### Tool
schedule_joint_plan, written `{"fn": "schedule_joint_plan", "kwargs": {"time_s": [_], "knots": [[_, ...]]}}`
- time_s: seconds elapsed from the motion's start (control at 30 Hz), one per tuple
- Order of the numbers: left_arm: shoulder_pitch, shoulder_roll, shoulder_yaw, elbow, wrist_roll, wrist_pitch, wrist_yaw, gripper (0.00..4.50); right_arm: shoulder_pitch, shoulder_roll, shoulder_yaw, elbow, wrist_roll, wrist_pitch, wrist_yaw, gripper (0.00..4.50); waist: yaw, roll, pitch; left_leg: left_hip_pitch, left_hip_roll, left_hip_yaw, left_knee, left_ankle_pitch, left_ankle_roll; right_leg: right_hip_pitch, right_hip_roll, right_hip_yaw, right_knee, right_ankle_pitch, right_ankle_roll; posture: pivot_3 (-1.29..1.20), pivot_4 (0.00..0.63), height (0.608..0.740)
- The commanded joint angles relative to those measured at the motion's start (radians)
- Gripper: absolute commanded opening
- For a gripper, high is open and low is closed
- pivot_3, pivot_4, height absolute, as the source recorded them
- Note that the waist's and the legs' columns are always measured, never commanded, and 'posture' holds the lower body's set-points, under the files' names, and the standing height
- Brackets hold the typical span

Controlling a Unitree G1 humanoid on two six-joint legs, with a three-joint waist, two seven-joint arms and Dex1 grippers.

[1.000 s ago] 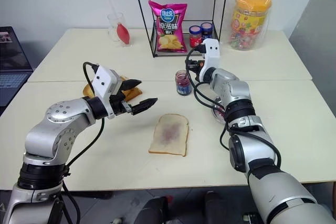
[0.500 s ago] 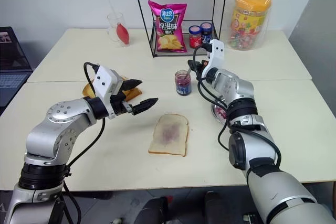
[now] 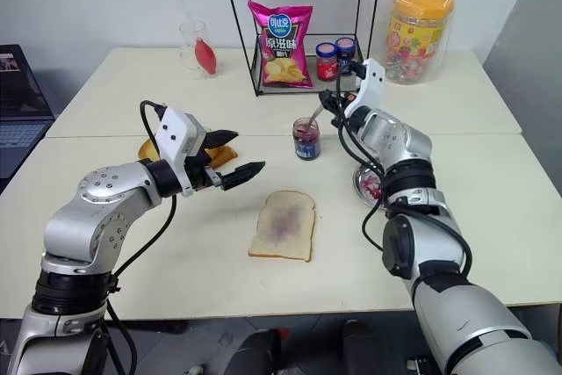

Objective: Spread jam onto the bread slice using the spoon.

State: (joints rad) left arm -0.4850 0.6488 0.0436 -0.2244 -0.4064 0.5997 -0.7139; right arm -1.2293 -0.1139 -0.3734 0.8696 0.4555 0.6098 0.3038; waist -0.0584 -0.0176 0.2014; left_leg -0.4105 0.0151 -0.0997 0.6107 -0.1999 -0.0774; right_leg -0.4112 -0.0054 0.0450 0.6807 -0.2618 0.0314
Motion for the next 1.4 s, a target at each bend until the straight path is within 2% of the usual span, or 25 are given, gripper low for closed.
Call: {"fn": "schedule_joint_plan", "kwargs": {"time_s": [0.03, 1.4], "knots": [[-0.021, -0.004, 0.001, -0.007, 0.01, -0.031, -0.007, 4.5, -0.045, -0.016, -0.026, -0.009, 0.034, -0.001, -0.008, 0.06, 0.0, 0.0, 0.0, 0.0, 0.0, 0.0, 0.0, 0.0, 0.0, 0.0, 0.0, 0.0, 0.0, 0.0, 0.0, 0.0, 0.15, 0.74], [-0.055, -0.029, 0.004, 0.022, 0.027, -0.039, -0.017, 4.5, -0.055, -0.042, -0.143, -0.027, 0.167, 0.065, -0.093, 0.06, 0.0, 0.0, 0.0, 0.0, 0.0, 0.0, 0.0, 0.0, 0.0, 0.0, 0.0, 0.0, 0.0, 0.0, 0.0, 0.0, 0.15, 0.74]]}}
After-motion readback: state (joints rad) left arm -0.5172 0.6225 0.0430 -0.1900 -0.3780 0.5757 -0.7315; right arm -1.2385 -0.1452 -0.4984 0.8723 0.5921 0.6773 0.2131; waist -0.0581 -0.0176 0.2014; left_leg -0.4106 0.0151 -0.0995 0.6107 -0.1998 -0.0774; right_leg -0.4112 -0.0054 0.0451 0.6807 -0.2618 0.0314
